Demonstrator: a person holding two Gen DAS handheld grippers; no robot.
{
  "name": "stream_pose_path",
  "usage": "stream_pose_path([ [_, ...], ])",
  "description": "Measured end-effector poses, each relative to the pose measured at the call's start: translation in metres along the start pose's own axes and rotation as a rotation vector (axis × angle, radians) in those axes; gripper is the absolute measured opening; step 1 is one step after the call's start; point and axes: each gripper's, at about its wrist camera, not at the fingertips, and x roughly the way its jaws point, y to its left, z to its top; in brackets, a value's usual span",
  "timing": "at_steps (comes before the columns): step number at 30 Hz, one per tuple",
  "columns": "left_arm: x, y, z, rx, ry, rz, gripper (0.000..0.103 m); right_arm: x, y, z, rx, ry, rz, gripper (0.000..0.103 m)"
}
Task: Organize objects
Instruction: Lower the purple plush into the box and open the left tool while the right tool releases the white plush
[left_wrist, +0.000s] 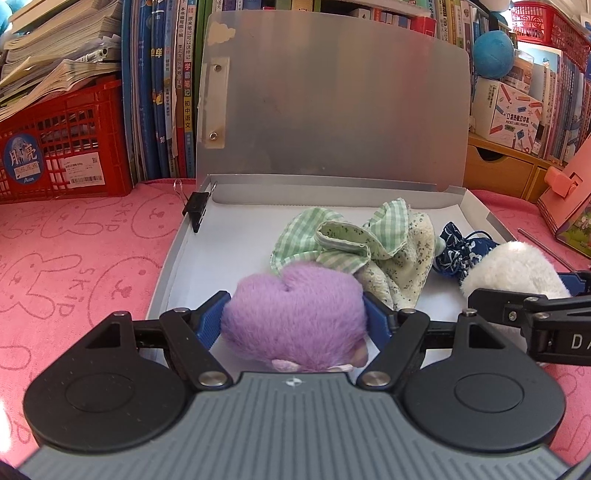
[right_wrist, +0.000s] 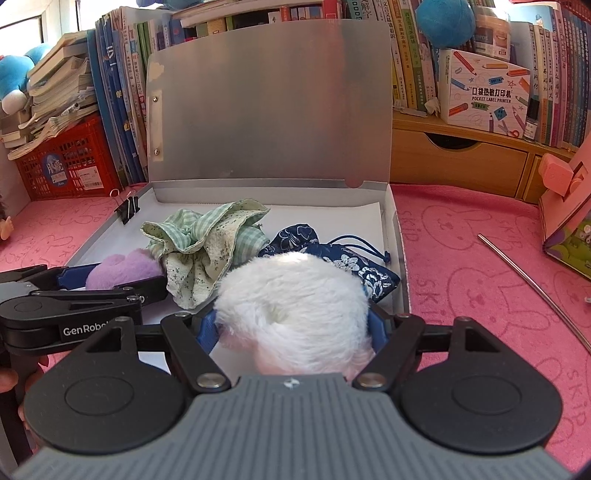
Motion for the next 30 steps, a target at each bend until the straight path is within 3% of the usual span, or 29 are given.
stream_pose_path([
  [12, 0.026, -0.001, 0.029, 0.018, 0.007, 0.022, 0.079, 0.026, -0.015, 0.028, 0.043, -0.001, -0.014, 0.076],
  [20, 0.034, 0.003, 0.03, 0.004, 0.017, 0.021, 0.079, 0.038, -0.023, 0.028, 0.077, -0.014, -0.005, 0.076],
  [26, 0.031, 0.002, 0.028, -0.002, 0.013, 0.014, 0.081, 0.03, -0.021, 0.022, 0.06, -0.038, -0.01, 0.085],
  [30, 0.026, 0.0, 0.024, -0.005, 0.013, 0.01, 0.091, 0.023, -0.021, 0.02, 0.053, -0.039, -0.015, 0.087],
])
